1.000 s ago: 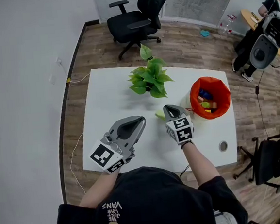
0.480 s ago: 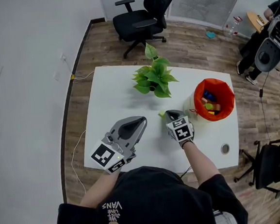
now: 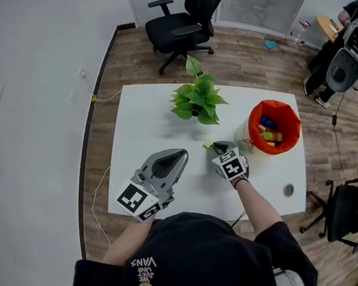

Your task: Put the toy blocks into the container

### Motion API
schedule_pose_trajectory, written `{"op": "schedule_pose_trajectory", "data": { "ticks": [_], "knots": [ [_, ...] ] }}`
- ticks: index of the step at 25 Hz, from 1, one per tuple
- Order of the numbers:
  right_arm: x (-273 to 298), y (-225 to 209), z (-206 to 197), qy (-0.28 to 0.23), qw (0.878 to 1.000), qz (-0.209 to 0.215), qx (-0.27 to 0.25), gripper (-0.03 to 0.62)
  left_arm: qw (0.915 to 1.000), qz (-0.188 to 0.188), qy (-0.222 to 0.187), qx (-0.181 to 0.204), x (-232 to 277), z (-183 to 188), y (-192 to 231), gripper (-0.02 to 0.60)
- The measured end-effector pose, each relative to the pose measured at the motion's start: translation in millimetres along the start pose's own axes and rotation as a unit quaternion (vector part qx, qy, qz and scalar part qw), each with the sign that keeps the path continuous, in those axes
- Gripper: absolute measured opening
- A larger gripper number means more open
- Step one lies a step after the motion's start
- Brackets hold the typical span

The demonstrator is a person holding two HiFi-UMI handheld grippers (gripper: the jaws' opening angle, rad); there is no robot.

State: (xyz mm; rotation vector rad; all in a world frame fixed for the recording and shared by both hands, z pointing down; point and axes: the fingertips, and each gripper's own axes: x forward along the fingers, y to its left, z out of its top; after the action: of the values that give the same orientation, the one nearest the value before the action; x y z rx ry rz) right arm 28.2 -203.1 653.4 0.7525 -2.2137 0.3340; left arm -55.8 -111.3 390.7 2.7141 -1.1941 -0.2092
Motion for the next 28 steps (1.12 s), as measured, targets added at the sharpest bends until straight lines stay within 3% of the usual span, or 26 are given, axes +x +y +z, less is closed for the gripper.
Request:
{"op": "schedule_pose_trajectory", "data": {
  "ticks": [3,4,10,21,23,24,28],
  "knots": [
    [-0.3,0.5,1.3,0.0,1.0,0.005,-0.003,0.169,1.0,-0.001,0.0,-0.001,0.0,0.2,-0.7,0.011],
    [-0.3,0.4,1.3,-0.001,1.0,0.008,-0.003,0.179,1.0,-0.001,0.0,-0.001,-0.1,0.1,-1.0,0.011],
    [-1.8,4.2,6.0,-0.017,0.999,0.023,0.017,0.193,1.0,0.0,0.001,-0.001,-0.7,-0.3,0.8,0.011],
    [11.6,16.7,-9.3,0.027,0.999,0.03,0.028,0.199,1.0,-0.002,0.001,-0.005,-0.6,-1.5,2.4,0.011],
    [11.9,15.9,-11.2,0.033,0.999,0.028,0.024,0.195,1.0,-0.001,0.001,-0.005,-1.0,-1.5,3.0,0.011],
    [11.8,15.4,-12.0,0.035,0.999,0.027,0.022,0.161,1.0,-0.001,0.001,-0.005,-1.1,-1.6,3.1,0.011],
    [9.0,12.7,-13.9,0.04,0.999,0.023,0.017,0.156,1.0,-0.002,0.0,-0.005,-1.1,-1.2,2.5,0.011]
  ]
}}
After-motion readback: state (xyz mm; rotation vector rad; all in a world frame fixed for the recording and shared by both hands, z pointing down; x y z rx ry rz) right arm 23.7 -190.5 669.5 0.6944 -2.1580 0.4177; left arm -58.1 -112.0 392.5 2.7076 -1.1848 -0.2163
